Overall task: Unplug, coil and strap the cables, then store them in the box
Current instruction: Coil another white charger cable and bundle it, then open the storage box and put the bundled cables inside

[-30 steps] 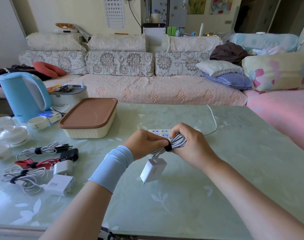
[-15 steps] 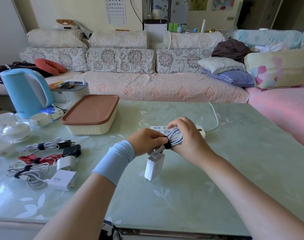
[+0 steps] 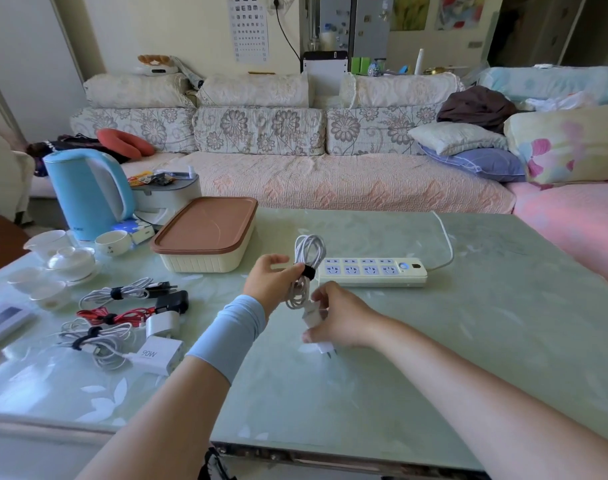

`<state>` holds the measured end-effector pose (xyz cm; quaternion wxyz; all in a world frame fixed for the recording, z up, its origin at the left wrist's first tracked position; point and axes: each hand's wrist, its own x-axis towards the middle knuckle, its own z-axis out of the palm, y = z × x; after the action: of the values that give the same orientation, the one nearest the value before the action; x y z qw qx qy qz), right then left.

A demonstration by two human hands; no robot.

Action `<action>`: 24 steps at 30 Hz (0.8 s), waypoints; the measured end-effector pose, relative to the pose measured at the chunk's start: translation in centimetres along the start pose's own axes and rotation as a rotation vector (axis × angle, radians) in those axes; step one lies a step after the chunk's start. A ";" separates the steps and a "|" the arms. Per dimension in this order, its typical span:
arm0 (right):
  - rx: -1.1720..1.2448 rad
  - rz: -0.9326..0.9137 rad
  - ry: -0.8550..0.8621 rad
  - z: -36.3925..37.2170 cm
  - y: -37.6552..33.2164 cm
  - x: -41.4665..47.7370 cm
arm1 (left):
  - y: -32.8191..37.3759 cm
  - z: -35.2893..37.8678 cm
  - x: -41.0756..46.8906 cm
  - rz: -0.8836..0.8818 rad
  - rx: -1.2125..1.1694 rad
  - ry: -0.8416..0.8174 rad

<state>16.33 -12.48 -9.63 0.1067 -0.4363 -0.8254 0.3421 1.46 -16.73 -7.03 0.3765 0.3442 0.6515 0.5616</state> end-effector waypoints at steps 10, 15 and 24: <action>-0.487 -0.256 -0.065 5.0 -3.8 2.5 | -3.0 -12.7 -1.2 0.060 0.574 -0.050; -0.521 -0.274 -0.103 5.9 -5.1 3.4 | -3.7 -15.9 -0.5 0.137 1.139 0.073; -0.401 -0.343 0.071 6.3 -9.9 8.6 | -3.6 -17.1 4.9 0.363 0.981 0.273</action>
<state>1.77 -12.52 -8.85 0.1036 -0.3140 -0.9343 0.1333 -15.95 -21.04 -9.61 -0.0194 0.5106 0.8103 0.2870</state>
